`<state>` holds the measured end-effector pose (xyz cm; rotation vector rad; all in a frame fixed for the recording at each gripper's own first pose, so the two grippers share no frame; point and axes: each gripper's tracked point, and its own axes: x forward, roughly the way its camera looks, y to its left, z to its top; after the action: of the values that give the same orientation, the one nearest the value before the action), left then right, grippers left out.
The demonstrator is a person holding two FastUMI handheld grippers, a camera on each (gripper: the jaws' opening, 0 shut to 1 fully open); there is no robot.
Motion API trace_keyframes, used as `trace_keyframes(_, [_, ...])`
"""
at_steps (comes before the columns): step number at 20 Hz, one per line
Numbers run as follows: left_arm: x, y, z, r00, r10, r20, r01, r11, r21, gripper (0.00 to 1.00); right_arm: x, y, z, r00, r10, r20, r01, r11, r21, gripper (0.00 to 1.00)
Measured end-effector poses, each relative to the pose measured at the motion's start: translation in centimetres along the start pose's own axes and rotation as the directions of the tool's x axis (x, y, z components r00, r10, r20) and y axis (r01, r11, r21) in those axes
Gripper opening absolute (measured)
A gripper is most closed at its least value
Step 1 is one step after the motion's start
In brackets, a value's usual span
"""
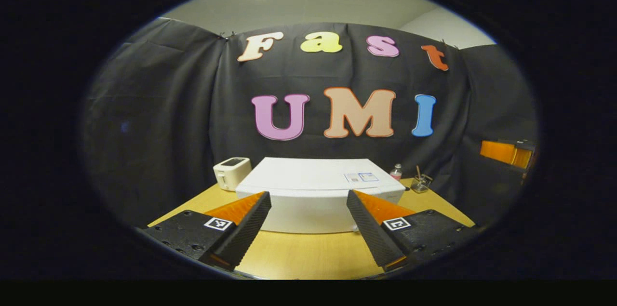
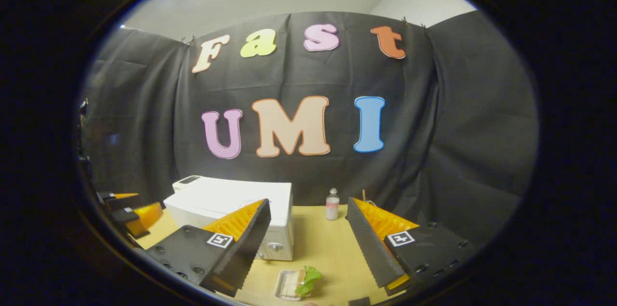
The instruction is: Open the microwave oven with the left hand, put the food in, and close the microwave oven.
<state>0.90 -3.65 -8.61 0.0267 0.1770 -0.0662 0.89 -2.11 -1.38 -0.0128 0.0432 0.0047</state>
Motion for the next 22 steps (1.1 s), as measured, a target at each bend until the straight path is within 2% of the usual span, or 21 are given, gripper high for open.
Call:
trace_keyframes(3, [0.8,-1.2,-3.2,0.995,-0.036,-0.096,0.035,0.999,-0.011,0.99,-0.5,-1.0,-0.6,1.000,-0.025,-0.016,0.026,1.000,0.004,0.96])
trace_keyframes(8, [2.5,-3.8,-7.2,0.971,-0.108,-0.213,0.108,0.994,-0.013,0.98,-1.6,-3.3,-2.0,0.995,-0.082,-0.048,0.082,0.997,-0.005,0.96])
trace_keyframes(9, [3.0,-4.6,-8.2,0.962,-0.128,-0.243,0.128,0.992,-0.016,0.98,-1.8,-3.8,-2.4,0.994,-0.095,-0.055,0.095,0.995,-0.005,0.99])
trace_keyframes(11, [3.9,-6.1,-10.7,0.935,-0.161,-0.315,0.160,0.987,-0.027,0.98,-2.1,-4.6,-3.0,0.991,-0.118,-0.067,0.118,0.993,0.004,0.96])
trace_keyframes(17, [7.0,-9.2,-16.0,0.856,-0.214,-0.471,0.201,0.977,-0.078,0.99,-2.0,-6.1,-5.1,0.982,-0.148,-0.119,0.151,0.988,0.014,0.96])
trace_keyframes(19, [8.1,-10.2,-16.8,0.839,-0.221,-0.498,0.199,0.975,-0.096,0.99,-1.7,-6.5,-5.3,0.981,-0.147,-0.128,0.150,0.989,0.013,1.00])
trace_keyframes(22, [10.2,-11.0,-17.9,0.823,-0.223,-0.522,0.195,0.975,-0.109,0.99,-0.9,-7.0,-5.5,0.982,-0.128,-0.135,0.132,0.991,0.016,0.97])
